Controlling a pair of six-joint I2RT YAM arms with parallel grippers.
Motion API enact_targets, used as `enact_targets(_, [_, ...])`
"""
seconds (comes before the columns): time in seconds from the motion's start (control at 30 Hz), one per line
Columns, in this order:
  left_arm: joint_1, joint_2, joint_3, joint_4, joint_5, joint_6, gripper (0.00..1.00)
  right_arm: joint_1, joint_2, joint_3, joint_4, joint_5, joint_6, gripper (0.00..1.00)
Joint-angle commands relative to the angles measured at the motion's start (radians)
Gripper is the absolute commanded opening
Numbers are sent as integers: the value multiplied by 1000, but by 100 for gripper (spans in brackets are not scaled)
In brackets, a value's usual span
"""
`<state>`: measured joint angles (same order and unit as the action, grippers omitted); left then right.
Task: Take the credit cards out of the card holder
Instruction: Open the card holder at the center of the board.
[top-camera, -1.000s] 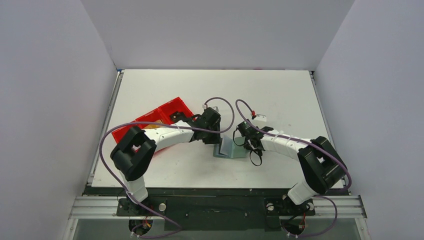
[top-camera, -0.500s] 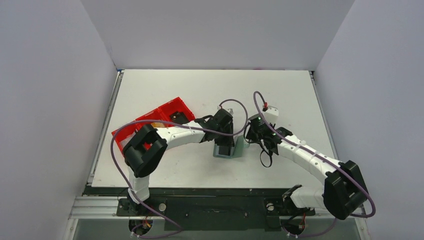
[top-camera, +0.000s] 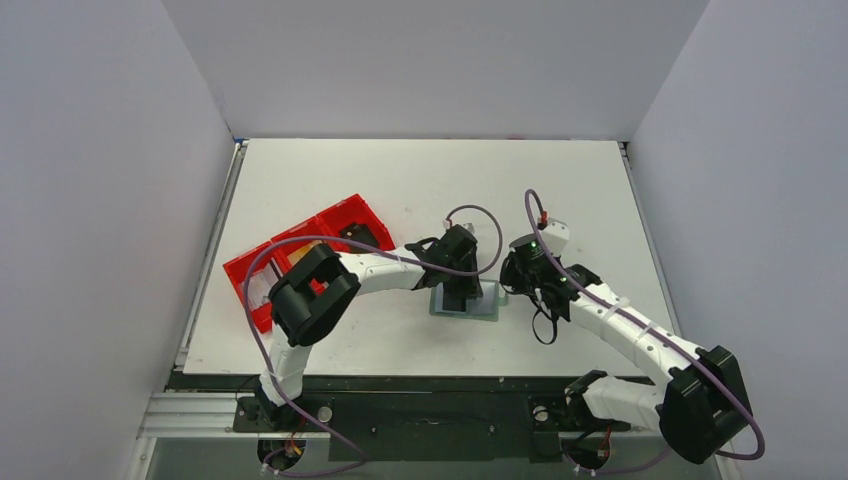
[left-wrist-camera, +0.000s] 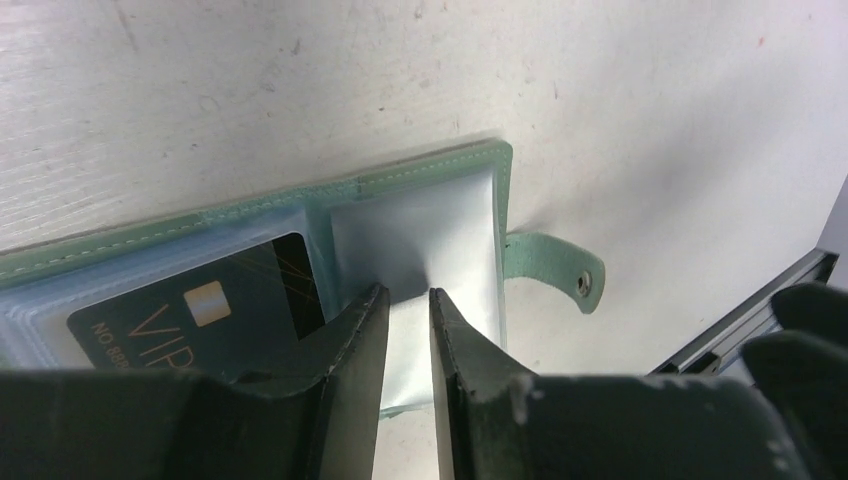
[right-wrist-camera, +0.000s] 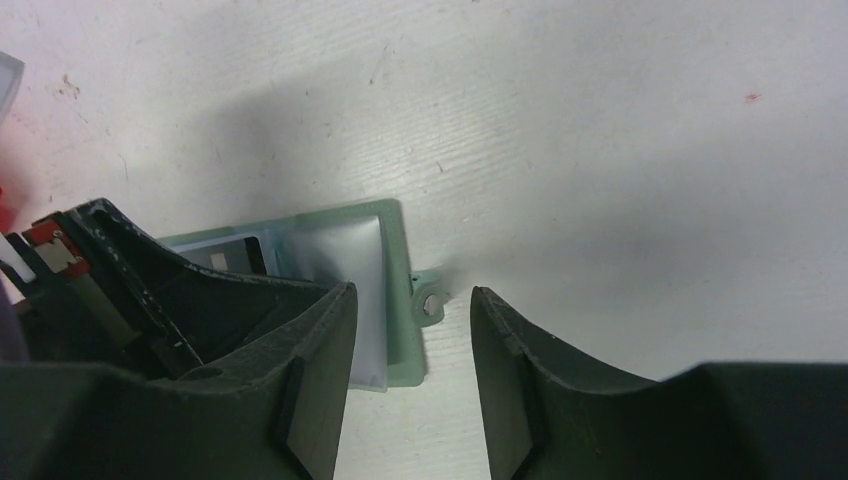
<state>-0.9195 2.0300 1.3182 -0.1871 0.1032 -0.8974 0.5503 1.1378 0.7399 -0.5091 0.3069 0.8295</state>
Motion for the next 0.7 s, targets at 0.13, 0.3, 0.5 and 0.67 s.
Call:
enact_targets(0.13, [-5, -35, -64, 10, -168, -132, 18, -6, 104, -7, 160, -142, -28, 39])
enact_targets(0.3, [-5, -82, -102, 12, -202, -148, 18, -13, 159, 12, 203, -184, -38, 37])
enact_targets(0.5, [-13, -106, -83, 17, -189, -113, 19, -36, 158, 26, 207, -248, -33, 31])
enact_targets(0.67, [-11, -149, -67, -5, -187, -47, 24, -43, 128, 39, 184, -283, -33, 31])
